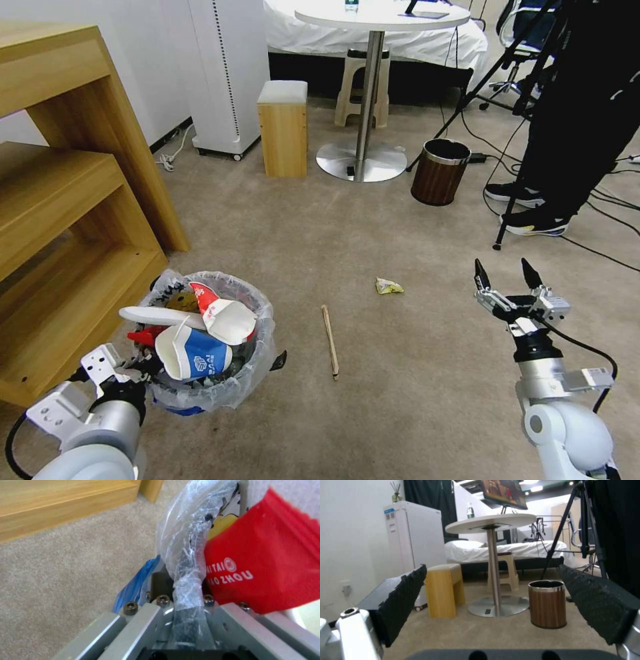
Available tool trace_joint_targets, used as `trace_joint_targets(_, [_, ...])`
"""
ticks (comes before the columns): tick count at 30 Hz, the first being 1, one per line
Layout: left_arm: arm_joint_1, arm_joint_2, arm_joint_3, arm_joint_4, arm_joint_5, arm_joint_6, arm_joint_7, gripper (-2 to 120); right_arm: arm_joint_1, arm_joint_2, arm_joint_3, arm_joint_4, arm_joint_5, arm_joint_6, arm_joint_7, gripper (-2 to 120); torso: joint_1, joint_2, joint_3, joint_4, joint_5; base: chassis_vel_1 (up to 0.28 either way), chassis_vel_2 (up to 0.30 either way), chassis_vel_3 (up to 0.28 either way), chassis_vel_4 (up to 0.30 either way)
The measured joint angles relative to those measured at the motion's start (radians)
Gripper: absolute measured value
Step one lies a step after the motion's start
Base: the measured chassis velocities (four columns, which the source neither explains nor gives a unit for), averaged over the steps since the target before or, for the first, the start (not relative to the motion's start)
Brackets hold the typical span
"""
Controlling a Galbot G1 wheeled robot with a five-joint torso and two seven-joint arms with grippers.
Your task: Pick up the trash bin and place the garbage on the floor into it.
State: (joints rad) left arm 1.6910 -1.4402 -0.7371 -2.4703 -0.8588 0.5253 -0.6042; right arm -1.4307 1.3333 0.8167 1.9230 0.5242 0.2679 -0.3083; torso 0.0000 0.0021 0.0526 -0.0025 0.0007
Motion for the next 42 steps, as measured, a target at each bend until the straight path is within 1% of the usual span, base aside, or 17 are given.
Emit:
trace_joint_targets(6, [0.003, -0.004, 0.001, -0.007, 0.004, 0.0, 0.0, 0, 0.0, -0.002, -0.006, -0.006, 0.003, 0.004, 0.0, 100, 0.0, 0.0, 0.0, 0.0, 0.0001, -0.042, 0.032, 0.04, -0.046])
trace_joint_targets(15, [0.006, -0.013, 0.003, -0.009, 0.023, 0.0, 0.0, 0, 0.011, -0.011, -0.014, -0.016, 0.005, 0.004, 0.003, 100, 0.0, 0.0, 0.0, -0.0002, -0.0001, -0.2, 0.188, 0.188, -0.193])
trace_joint_targets(20, [0.012, -0.023, 0.022, -0.009, 0.048, -0.003, 0.002, 0, 0.015, -0.021, -0.038, -0.024, 0.0, 0.003, 0.036, 100, 0.0, 0.0, 0.0, 0.0002, 0.0, -0.23, 0.245, 0.232, -0.237])
trace_joint_targets(23, [0.014, -0.026, 0.03, -0.008, 0.058, -0.005, 0.004, 0, 0.019, -0.036, -0.076, -0.034, -0.005, -0.027, 0.085, 100, 0.0, 0.0, 0.001, -0.0001, 0.0, -0.154, 0.139, 0.125, -0.138])
trace_joint_targets(25, [0.018, -0.027, 0.034, -0.008, 0.067, -0.007, 0.004, 0, 0.033, -0.052, -0.128, -0.051, 0.013, -0.106, 0.142, 100, 0.0, 0.0, 0.0, -0.0001, 0.0, -0.022, 0.037, 0.039, -0.057])
trace_joint_targets(26, [0.018, -0.027, 0.034, -0.008, 0.067, -0.007, 0.004, 0, 0.033, -0.052, -0.128, -0.051, 0.013, -0.106, 0.142, 100, 0.0, 0.0, 0.0, -0.0001, 0.0, 0.0, 0.0, 0.0, 0.0])
trace_joint_targets(28, [0.021, -0.027, 0.035, -0.008, 0.07, -0.007, 0.004, 0, 0.05, -0.062, -0.162, -0.065, 0.046, -0.19, 0.166, 100, 0.0, 0.0, 0.0, 0.0, 0.0001, 0.0, 0.0, 0.0, 0.0])
trace_joint_targets(30, [0.026, -0.028, 0.037, -0.011, 0.077, -0.008, 0.004, 0, 0.099, -0.076, -0.235, -0.094, 0.148, -0.368, 0.225, 100, 0.0, 0.0, 0.0, -0.0001, 0.0, 0.0, 0.0, 0.0, 0.0])
trace_joint_targets(31, [0.026, -0.028, 0.037, -0.011, 0.077, -0.008, 0.004, 0, 0.099, -0.076, -0.235, -0.094, 0.148, -0.368, 0.225, 100, 0.0, 0.0, 0.0, -0.0001, 0.0, 0.0, 0.0, 0.0, 0.0])
trace_joint_targets(32, [0.027, -0.028, 0.038, -0.012, 0.079, -0.008, 0.004, 0, 0.119, -0.077, -0.259, -0.103, 0.184, -0.422, 0.259, 100, 0.0, 0.0, 0.0, 0.0, 0.0, 0.0, 0.0, 0.0, 0.0])
trace_joint_targets(33, [0.03, -0.029, 0.04, -0.013, 0.083, -0.009, 0.004, 0, 0.146, -0.078, -0.288, -0.114, 0.238, -0.497, 0.308, 100, 0.0, 0.0, 0.0, 0.0, 0.0, 0.0, 0.0, 0.0, 0.0])
trace_joint_targets(34, [0.033, -0.03, 0.043, -0.015, 0.089, -0.01, 0.004, 0, 0.191, -0.073, -0.332, -0.135, 0.317, -0.606, 0.391, 100, 0.0, 0.0, 0.0, 0.0, 0.0, 0.0, 0.0, 0.0, 0.0])
trace_joint_targets(35, [0.033, -0.03, 0.043, -0.015, 0.089, -0.01, 0.004, 0, 0.191, -0.073, -0.332, -0.135, 0.317, -0.606, 0.391, 100, 0.0, 0.0, 0.0, 0.0, 0.0, 0.0, 0.0, 0.0, 0.0])
trace_joint_targets(36, [0.035, -0.031, 0.044, -0.015, 0.091, -0.01, 0.003, 0, 0.208, -0.07, -0.348, -0.145, 0.34, -0.642, 0.42, 100, 0.0, 0.0, 0.0, 0.0, 0.0, 0.0, 0.0, 0.0, 0.0])
trace_joint_targets(38, [0.039, -0.032, 0.045, -0.017, 0.099, -0.011, 0.002, 0, 0.276, -0.056, -0.405, -0.187, 0.409, -0.762, 0.512, 100, 0.0, 0.0, 0.0, 0.0004, 0.0, 0.0, 0.0, 0.0, 0.0])
trace_joint_targets(40, [0.04, -0.032, 0.044, -0.018, 0.099, -0.011, 0.002, 0, 0.292, -0.053, -0.417, -0.198, 0.42, -0.787, 0.528, 100, 0.0, 0.0, 0.0, 0.0003, 0.0, 0.0, 0.0, 0.0, 0.0])
trace_joint_targets(42, [0.043, -0.033, 0.037, -0.019, 0.1, -0.012, 0.001, 0, 0.333, -0.049, -0.441, -0.223, 0.451, -0.875, 0.564, 100, 0.0, 0.0, 0.0, 0.0, -0.0001, 0.0, 0.0, 0.0, 0.0])
